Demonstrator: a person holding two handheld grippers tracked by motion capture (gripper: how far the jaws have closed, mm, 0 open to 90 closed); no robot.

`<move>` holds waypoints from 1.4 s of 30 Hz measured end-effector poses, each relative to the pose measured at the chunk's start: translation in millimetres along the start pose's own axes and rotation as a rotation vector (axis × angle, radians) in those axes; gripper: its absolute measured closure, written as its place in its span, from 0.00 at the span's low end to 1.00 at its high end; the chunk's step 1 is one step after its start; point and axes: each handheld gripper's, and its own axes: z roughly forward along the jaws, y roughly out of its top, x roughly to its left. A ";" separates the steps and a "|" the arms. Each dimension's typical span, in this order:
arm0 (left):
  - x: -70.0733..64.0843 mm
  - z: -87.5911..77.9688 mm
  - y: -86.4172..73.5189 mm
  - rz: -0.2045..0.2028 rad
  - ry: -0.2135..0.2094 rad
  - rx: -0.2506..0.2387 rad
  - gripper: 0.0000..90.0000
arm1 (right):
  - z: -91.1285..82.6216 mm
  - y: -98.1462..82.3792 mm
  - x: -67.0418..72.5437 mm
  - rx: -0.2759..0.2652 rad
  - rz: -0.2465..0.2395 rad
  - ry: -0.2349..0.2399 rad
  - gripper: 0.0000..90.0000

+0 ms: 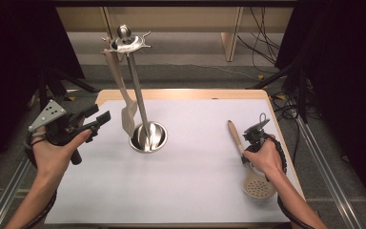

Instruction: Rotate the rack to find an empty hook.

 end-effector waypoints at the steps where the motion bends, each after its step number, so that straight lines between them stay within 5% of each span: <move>1: -1.0 0.3 0.3 0.000 -0.003 -0.004 0.49 | -0.5 -0.8 -1.6 -0.037 -0.041 0.000 0.88; 3: -3.4 0.7 0.8 -0.001 -0.011 -0.005 0.50 | -4.5 -2.7 2.3 -0.058 -0.018 -0.003 0.88; 7: -8.3 2.7 0.8 0.005 -0.029 0.002 0.50 | -15.2 -6.9 8.6 -0.132 -0.071 0.041 0.88; 9: -11.4 3.9 0.6 0.008 -0.039 0.006 0.51 | -20.7 -10.0 15.3 -0.162 -0.060 0.060 0.88; 15: -21.2 10.0 1.7 0.023 -0.076 0.009 0.52 | -29.5 -18.4 21.9 -0.330 -0.180 0.093 0.88; 21: -33.4 20.0 5.5 0.046 -0.102 0.023 0.53 | -43.1 -27.0 35.2 -0.387 -0.207 0.115 0.88; 25: -44.4 28.9 5.8 0.048 -0.132 0.036 0.53 | -47.7 -31.6 43.7 -0.494 -0.238 0.134 0.88; 33: -67.5 55.7 5.0 0.064 -0.196 0.073 0.53 | -61.9 -38.0 59.5 -0.599 -0.274 0.185 0.88; 42: -89.5 87.9 1.7 0.077 -0.243 0.101 0.52 | -76.4 -42.4 77.1 -0.660 -0.296 0.204 0.88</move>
